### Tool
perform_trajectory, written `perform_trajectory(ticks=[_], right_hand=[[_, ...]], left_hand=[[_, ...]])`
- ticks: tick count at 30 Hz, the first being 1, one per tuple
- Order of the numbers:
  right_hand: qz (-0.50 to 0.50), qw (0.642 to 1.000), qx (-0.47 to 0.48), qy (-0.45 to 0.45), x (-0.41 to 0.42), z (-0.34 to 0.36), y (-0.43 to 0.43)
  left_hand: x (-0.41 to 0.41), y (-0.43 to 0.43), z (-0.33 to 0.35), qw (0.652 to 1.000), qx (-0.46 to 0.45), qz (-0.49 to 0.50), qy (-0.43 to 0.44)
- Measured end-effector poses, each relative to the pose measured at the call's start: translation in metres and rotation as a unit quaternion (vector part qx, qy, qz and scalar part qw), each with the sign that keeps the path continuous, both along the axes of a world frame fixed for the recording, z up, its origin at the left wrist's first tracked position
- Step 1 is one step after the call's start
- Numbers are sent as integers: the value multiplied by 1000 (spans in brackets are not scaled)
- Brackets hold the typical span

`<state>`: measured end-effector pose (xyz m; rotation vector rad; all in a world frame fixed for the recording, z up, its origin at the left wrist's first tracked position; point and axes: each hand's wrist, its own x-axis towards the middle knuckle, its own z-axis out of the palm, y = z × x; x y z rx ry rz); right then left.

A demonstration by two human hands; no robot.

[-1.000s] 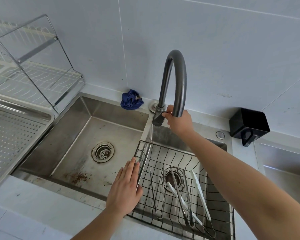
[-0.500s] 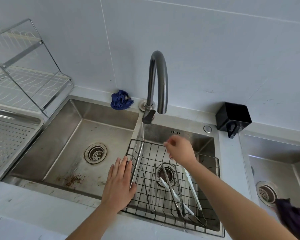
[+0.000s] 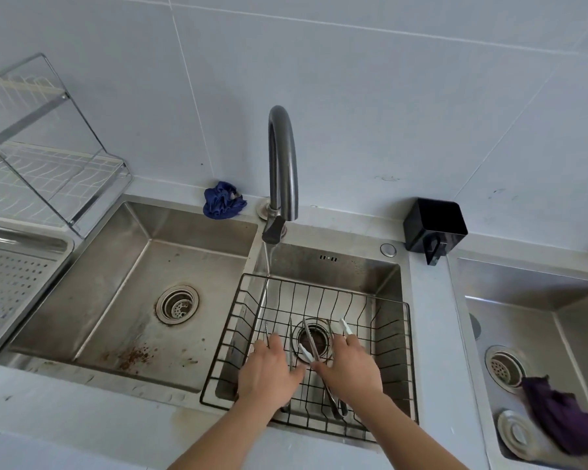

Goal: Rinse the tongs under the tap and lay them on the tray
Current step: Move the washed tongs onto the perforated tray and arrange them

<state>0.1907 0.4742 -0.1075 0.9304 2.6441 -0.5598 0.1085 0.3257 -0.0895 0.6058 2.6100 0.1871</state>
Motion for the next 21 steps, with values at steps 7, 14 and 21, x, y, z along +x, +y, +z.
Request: perform_trajectory(ticks=[7,14,21], right_hand=[[-10,1000,-25,-13,0,-9,2],[-1,999,-34,11,-3,-7,0],[1,998,-38,54,-8,15,-3]], left_hand=[[4,3,-20,998,10,50,-23],[4,3,-16,996,30,82,-25],[1,0,-2,996,38,83,-4]])
